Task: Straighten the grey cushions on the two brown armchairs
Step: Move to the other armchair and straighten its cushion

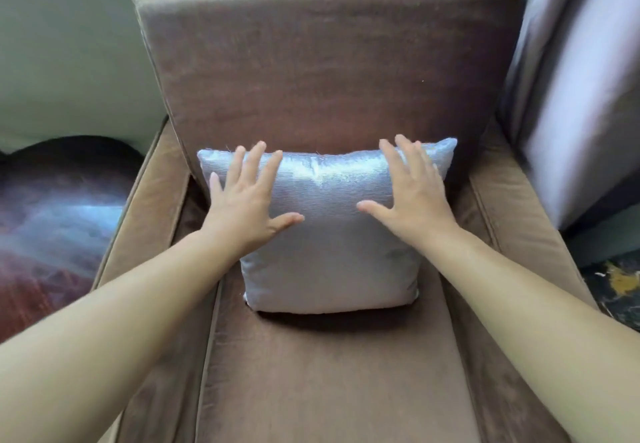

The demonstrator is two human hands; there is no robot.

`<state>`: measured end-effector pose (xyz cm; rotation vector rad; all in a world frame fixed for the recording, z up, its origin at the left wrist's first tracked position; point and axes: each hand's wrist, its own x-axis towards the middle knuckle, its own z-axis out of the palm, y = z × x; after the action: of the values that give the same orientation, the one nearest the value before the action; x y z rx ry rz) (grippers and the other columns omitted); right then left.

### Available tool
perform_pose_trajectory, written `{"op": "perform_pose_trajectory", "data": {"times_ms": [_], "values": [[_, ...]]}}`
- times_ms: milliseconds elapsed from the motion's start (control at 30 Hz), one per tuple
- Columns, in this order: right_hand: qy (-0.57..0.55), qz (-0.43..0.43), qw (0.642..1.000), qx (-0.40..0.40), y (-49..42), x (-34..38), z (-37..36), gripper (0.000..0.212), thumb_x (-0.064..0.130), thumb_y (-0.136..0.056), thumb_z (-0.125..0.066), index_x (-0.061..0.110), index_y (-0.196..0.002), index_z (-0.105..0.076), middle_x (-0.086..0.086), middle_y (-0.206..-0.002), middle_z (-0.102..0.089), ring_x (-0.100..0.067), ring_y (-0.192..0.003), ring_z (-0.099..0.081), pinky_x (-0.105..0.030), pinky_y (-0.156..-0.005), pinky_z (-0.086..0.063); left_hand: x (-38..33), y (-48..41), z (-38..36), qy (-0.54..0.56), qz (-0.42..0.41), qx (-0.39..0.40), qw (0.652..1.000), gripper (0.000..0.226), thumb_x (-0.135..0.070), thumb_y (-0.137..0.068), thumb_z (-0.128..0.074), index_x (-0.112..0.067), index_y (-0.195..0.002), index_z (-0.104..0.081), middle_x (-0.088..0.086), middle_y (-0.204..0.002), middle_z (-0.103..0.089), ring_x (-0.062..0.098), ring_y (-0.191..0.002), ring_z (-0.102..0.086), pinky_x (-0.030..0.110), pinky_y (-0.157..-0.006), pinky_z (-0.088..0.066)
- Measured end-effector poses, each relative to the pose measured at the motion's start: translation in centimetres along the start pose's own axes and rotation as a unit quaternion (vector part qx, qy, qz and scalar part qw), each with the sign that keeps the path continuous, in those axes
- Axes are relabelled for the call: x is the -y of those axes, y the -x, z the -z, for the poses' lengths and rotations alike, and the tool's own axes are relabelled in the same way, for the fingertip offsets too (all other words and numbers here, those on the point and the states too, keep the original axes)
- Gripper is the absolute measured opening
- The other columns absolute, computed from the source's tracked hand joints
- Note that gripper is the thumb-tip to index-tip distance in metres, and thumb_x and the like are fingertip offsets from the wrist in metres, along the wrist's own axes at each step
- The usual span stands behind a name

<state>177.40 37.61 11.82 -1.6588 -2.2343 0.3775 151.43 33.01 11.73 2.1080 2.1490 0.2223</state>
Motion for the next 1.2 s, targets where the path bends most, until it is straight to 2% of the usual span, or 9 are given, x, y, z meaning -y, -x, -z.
{"op": "perform_pose_trajectory", "data": {"times_ms": [133, 367, 600, 767, 933, 1033, 1100, 1133, 1200], "values": [[0.117, 0.018, 0.988, 0.094, -0.5, -0.2, -2.1, 0.11, 0.072, -0.08, -0.061, 0.03, -0.161, 0.002, 0.004, -0.17, 0.006, -0.026, -0.157, 0.014, -0.064, -0.122, 0.0, 0.9, -0.3, -2.0, -0.053, 0.044, 0.071, 0.995, 0.119, -0.086, -0.072, -0.054, -0.035, -0.158, 0.012, -0.006, -0.17, 0.013, 0.029, -0.157, 0.016, 0.075, -0.116, -0.007], [0.144, 0.016, 0.987, 0.066, -2.2, -1.6, -4.1, 0.108, 0.071, -0.08, -0.062, 0.027, -0.16, -0.003, 0.003, -0.17, -0.005, -0.024, -0.158, 0.004, -0.063, -0.122, -0.001, 1.8, -1.9, -3.8, -0.048, 0.07, 0.068, 0.994, 0.12, -0.088, -0.072, -0.051, -0.035, -0.158, 0.013, -0.009, -0.17, 0.012, 0.027, -0.157, 0.014, 0.08, -0.112, -0.013], [0.124, 0.014, 0.989, 0.074, -3.8, -2.4, -5.0, 0.11, 0.071, -0.078, -0.064, 0.025, -0.16, -0.006, 0.003, -0.17, -0.008, -0.021, -0.158, 0.001, -0.06, -0.123, 0.001, 2.5, -3.8, -4.3, -0.042, 0.069, 0.093, 0.992, 0.124, -0.091, -0.067, -0.05, -0.035, -0.158, 0.013, -0.01, -0.17, 0.011, 0.025, -0.157, 0.016, 0.077, -0.113, -0.018], [0.139, 0.022, 0.989, 0.048, -2.6, -3.8, -4.2, 0.106, 0.071, -0.083, -0.059, 0.022, -0.161, -0.006, 0.002, -0.171, -0.006, -0.022, -0.158, -0.001, -0.055, -0.125, -0.003, 1.9, -2.4, -4.2, -0.004, 0.069, 0.049, 0.996, 0.122, -0.085, -0.07, -0.057, -0.032, -0.159, 0.006, -0.009, -0.17, 0.008, 0.024, -0.157, 0.012, 0.075, -0.113, -0.019], [0.126, -0.005, 0.992, -0.013, -0.5, -4.7, -3.8, 0.102, 0.062, -0.086, -0.061, 0.018, -0.161, -0.009, -0.002, -0.171, -0.004, -0.026, -0.158, 0.0, -0.06, -0.123, -0.005, 0.2, 1.4, -4.6, 0.049, 0.087, -0.052, 0.994, 0.111, -0.058, -0.081, -0.072, -0.021, -0.161, -0.004, 0.003, -0.171, 0.009, 0.026, -0.158, 0.007, 0.071, -0.117, -0.011], [0.047, -0.082, 0.995, -0.044, 1.5, -4.7, -4.2, 0.113, 0.062, -0.083, -0.066, 0.01, -0.161, -0.003, -0.01, -0.17, 0.002, -0.028, -0.158, 0.0, -0.055, -0.124, -0.008, 0.0, 3.4, -5.7, 0.152, 0.189, -0.093, 0.966, 0.119, -0.055, -0.079, -0.076, -0.009, -0.16, -0.003, 0.014, -0.17, 0.007, 0.028, -0.158, 0.004, 0.059, -0.122, -0.012], [-0.056, -0.155, 0.985, -0.053, 3.2, -4.3, -5.1, 0.119, 0.061, -0.082, -0.069, 0.005, -0.16, 0.002, -0.014, -0.169, 0.006, -0.027, -0.157, -0.001, -0.046, -0.126, -0.012, 0.1, 4.3, -7.5, 0.276, 0.253, -0.077, 0.924, 0.124, -0.059, -0.075, -0.079, -0.002, -0.159, -0.007, 0.018, -0.168, -0.006, 0.029, -0.157, -0.005, 0.049, -0.127, -0.013], [-0.122, -0.206, 0.97, -0.044, 3.9, -4.2, -5.8, 0.121, 0.061, -0.081, -0.07, 0.004, -0.16, 0.003, -0.014, -0.169, 0.006, -0.027, -0.157, -0.002, -0.042, -0.126, -0.014, -0.1, 4.8, -8.4, 0.344, 0.285, -0.058, 0.893, 0.128, -0.065, -0.069, -0.078, -0.003, -0.158, -0.01, 0.017, -0.166, -0.016, 0.028, -0.156, -0.015, 0.048, -0.126, -0.019], [-0.274, -0.325, 0.905, -0.014, 5.2, -4.5, -7.6, 0.126, 0.068, -0.074, -0.071, 0.006, -0.16, -0.003, -0.011, -0.169, -0.008, -0.025, -0.156, -0.013, -0.039, -0.125, -0.018, -1.0, 5.5, -9.9, 0.443, 0.336, -0.022, 0.831, 0.138, -0.079, -0.054, -0.071, -0.008, -0.158, -0.014, 0.011, -0.162, -0.03, 0.024, -0.15, -0.033, 0.045, -0.122, -0.03]]}}
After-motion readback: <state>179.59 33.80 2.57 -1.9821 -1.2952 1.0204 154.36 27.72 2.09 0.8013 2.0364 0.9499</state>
